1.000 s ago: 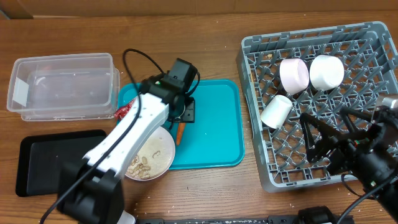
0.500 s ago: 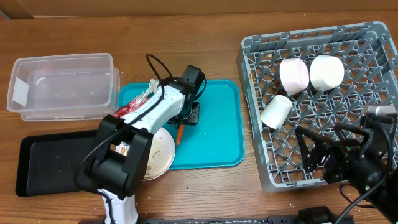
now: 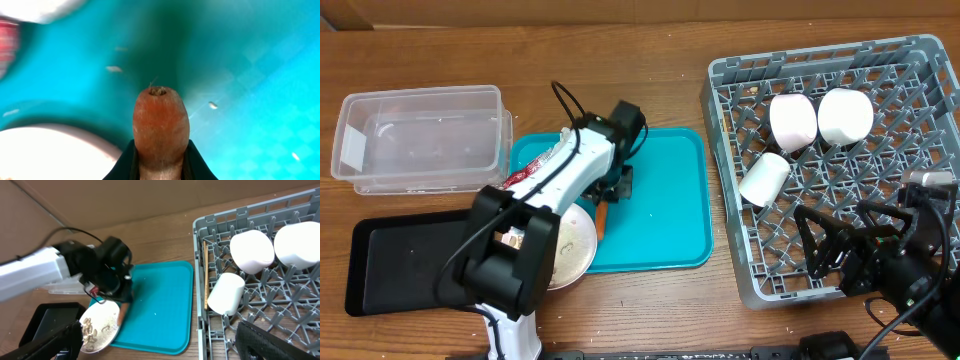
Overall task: Sort waste into correct bins and load items into the dishwasher
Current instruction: 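Place the carrot on the black tray with the left gripper, then grasp the white tissue with the left gripper, drop it in the clear container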
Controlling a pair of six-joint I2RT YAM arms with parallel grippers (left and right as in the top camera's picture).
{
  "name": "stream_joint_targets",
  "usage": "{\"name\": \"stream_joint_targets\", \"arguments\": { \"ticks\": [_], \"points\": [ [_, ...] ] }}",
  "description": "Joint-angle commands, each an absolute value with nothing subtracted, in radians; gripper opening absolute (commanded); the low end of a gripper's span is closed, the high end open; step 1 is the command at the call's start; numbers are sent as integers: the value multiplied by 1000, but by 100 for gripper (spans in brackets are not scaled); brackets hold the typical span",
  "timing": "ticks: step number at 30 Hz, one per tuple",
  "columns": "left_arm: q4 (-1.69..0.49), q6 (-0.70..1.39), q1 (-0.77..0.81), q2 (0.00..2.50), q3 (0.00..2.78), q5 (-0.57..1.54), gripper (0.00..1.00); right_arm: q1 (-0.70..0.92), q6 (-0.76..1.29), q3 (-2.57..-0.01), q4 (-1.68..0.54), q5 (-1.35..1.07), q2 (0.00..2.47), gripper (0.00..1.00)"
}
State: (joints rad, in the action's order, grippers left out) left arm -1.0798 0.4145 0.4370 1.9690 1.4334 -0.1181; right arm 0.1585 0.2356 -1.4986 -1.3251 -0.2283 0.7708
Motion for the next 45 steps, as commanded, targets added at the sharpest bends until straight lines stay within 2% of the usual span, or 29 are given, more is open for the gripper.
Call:
{"name": "stream_joint_targets", "arguments": {
  "ticks": [1,7,11,15,18,19,21,26,28,29,30,31,32,34,38,39,43,45],
  "points": [
    [-1168,511,401,1840,1552,-189,4,161,236,-1498,-1320,-226,772,100],
    [-1286,606,318,1655,1580,-235,4,161,235,-1498,-1320,-226,772,100],
    [-1462,813,201,1562,1571,-322,5,161,235,-1498,-1320,-226,772,100],
    [-1536,925,34,1514,1486,-358,18,161,235,-1498,-1320,-226,772,100],
    [-1502,926,-109,1507,1365,-357,20,161,235,-1498,-1320,-226,772,100],
    [-1482,928,-155,1507,1323,-346,19,161,235,-1498,-1320,-226,772,100],
    [-1431,928,-247,1507,1244,-340,4,161,236,-1498,-1320,-226,772,100],
    [-1322,920,-430,1507,1143,-315,5,161,235,-1498,-1320,-226,772,100],
    [-1307,920,-478,1507,1142,-318,31,161,236,-1498,-1320,-226,772,100],
    [-1299,920,-503,1507,1142,-316,49,161,236,-1498,-1320,-226,772,100],
    [-1295,920,-523,1507,1142,-313,60,162,235,-1498,-1320,-226,772,100],
    [-1289,920,-541,1507,1142,-307,67,161,235,-1498,-1320,-226,772,100],
    [-1280,920,-556,1507,1143,-290,69,161,236,-1498,-1320,-226,772,100],
    [-1275,909,-582,1507,1158,-241,65,161,235,-1498,-1320,-226,772,100],
    [-1238,759,-582,1507,1230,-17,43,161,235,-1498,-1320,-226,772,100],
    [-1219,705,-562,1507,1253,66,40,162,235,-1498,-1320,-226,772,100],
    [-1118,503,-403,1507,1304,217,41,161,235,-1498,-1320,-226,772,100],
    [-1049,414,-267,1509,1303,198,49,161,235,-1498,-1320,-226,772,100]
  ]
}}
